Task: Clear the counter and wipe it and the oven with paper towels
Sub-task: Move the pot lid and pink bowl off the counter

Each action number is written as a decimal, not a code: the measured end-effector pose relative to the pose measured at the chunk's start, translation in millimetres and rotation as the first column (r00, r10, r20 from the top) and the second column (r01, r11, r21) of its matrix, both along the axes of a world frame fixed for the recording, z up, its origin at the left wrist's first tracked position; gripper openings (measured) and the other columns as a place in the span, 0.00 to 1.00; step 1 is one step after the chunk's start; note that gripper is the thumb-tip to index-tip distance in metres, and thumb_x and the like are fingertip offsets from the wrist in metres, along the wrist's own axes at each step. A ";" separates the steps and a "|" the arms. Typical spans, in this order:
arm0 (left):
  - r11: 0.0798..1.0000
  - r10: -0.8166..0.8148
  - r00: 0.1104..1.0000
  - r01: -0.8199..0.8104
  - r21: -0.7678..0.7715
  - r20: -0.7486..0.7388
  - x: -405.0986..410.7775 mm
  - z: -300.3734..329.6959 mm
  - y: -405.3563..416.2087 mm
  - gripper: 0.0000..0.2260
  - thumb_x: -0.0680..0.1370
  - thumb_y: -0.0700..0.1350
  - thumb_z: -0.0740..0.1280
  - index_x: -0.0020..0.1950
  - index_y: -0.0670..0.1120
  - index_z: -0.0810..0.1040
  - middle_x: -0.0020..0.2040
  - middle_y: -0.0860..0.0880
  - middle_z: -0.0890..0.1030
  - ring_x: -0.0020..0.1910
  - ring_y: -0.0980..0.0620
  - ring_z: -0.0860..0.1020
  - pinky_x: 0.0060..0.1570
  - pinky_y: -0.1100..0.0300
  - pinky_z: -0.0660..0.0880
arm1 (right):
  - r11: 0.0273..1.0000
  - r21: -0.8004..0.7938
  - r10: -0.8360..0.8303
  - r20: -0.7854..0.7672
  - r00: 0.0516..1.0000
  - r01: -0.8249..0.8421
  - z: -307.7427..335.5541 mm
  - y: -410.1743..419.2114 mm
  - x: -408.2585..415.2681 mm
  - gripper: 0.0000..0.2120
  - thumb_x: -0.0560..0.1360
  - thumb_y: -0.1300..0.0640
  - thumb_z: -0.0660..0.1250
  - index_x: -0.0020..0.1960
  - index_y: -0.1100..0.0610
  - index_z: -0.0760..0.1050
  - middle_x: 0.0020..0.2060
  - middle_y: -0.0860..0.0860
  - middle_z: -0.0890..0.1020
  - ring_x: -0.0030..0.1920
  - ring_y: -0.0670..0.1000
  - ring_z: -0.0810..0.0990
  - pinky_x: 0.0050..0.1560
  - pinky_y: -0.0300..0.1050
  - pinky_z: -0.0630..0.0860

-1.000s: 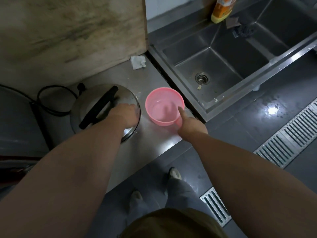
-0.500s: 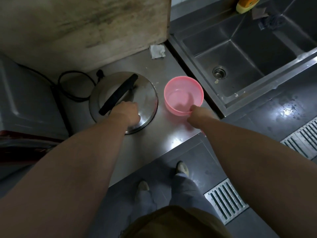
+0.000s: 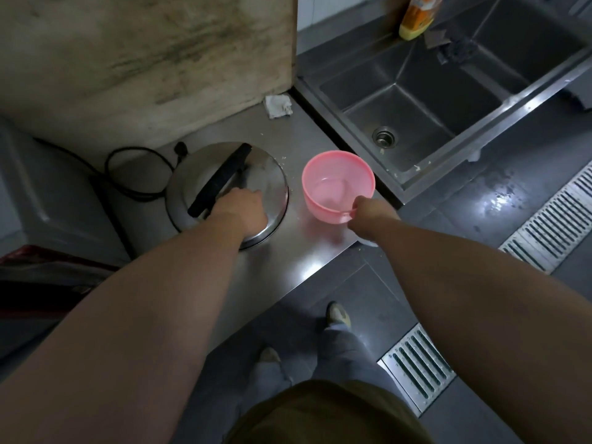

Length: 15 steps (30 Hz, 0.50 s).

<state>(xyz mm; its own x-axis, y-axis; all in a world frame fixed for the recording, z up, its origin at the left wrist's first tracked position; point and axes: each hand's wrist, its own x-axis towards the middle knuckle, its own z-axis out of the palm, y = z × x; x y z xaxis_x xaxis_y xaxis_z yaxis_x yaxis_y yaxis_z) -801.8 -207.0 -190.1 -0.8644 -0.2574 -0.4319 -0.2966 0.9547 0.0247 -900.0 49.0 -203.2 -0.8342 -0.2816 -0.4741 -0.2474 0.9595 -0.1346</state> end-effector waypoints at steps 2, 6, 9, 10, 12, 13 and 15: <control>1.000 -0.028 1.000 0.028 0.004 -0.005 11.6 5.0 6.0 0.20 0.78 0.48 0.62 0.69 0.45 0.72 0.62 0.41 0.77 0.62 0.40 0.73 0.57 0.48 0.75 | 0.998 -0.026 -0.059 0.001 0.998 0.059 7.6 2.7 18.9 0.14 0.73 0.52 0.64 0.59 0.52 0.70 0.49 0.55 0.77 0.48 0.58 0.77 0.52 0.54 0.79; 0.995 -0.096 0.995 0.096 -0.020 -0.026 37.4 8.4 18.0 0.20 0.77 0.48 0.62 0.69 0.47 0.73 0.65 0.43 0.77 0.64 0.40 0.74 0.59 0.49 0.75 | 0.983 -0.083 -0.167 -0.004 0.986 0.166 15.5 10.4 60.5 0.15 0.70 0.52 0.64 0.56 0.47 0.70 0.47 0.51 0.77 0.48 0.57 0.78 0.52 0.53 0.79; 0.991 -0.134 0.991 0.134 -0.015 -0.015 60.5 8.6 28.5 0.21 0.76 0.48 0.62 0.69 0.48 0.73 0.65 0.44 0.76 0.65 0.42 0.73 0.59 0.50 0.73 | 0.979 -0.096 -0.179 0.018 0.984 0.179 16.7 19.1 94.6 0.13 0.73 0.55 0.64 0.58 0.51 0.71 0.48 0.52 0.76 0.54 0.58 0.77 0.57 0.50 0.75; 0.990 -0.144 0.990 0.144 -0.010 -0.007 68.5 8.3 33.4 0.21 0.76 0.48 0.61 0.70 0.48 0.73 0.66 0.44 0.76 0.65 0.42 0.72 0.58 0.50 0.72 | 0.977 -0.104 -0.184 0.025 0.983 0.185 16.1 23.5 104.9 0.14 0.74 0.54 0.64 0.59 0.52 0.71 0.50 0.53 0.76 0.57 0.59 0.76 0.57 0.49 0.74; 0.988 -0.156 0.988 0.156 -0.009 -0.012 82.4 9.4 43.5 0.22 0.77 0.46 0.61 0.71 0.47 0.71 0.66 0.44 0.75 0.66 0.42 0.71 0.57 0.51 0.72 | 0.974 -0.116 -0.193 0.041 0.980 0.196 18.0 33.3 123.6 0.16 0.74 0.53 0.65 0.61 0.52 0.73 0.54 0.55 0.78 0.56 0.59 0.78 0.55 0.49 0.74; 0.987 -0.161 0.987 0.161 -0.012 -0.023 87.6 10.1 47.7 0.21 0.77 0.46 0.61 0.71 0.46 0.71 0.65 0.43 0.75 0.65 0.42 0.72 0.57 0.51 0.72 | 0.973 -0.116 -0.197 0.045 0.979 0.201 19.4 38.6 131.6 0.16 0.73 0.53 0.66 0.61 0.52 0.73 0.54 0.55 0.79 0.56 0.59 0.79 0.55 0.49 0.76; 0.987 -0.162 0.986 0.161 -0.013 -0.034 98.3 12.3 58.6 0.21 0.77 0.45 0.61 0.70 0.45 0.71 0.65 0.43 0.75 0.64 0.42 0.72 0.57 0.50 0.73 | 0.972 -0.118 -0.200 0.050 0.979 0.204 21.9 52.4 147.6 0.16 0.73 0.52 0.66 0.60 0.52 0.73 0.54 0.55 0.80 0.55 0.59 0.79 0.55 0.50 0.76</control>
<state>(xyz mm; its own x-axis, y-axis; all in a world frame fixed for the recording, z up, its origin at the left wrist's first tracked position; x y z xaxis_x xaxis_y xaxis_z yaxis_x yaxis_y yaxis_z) -703.5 -148.4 -177.8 -0.9094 -0.1173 -0.3991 -0.1375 0.9902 0.0223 -752.3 101.4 -181.4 -0.8621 -0.1667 -0.4785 -0.0426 0.9648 -0.2594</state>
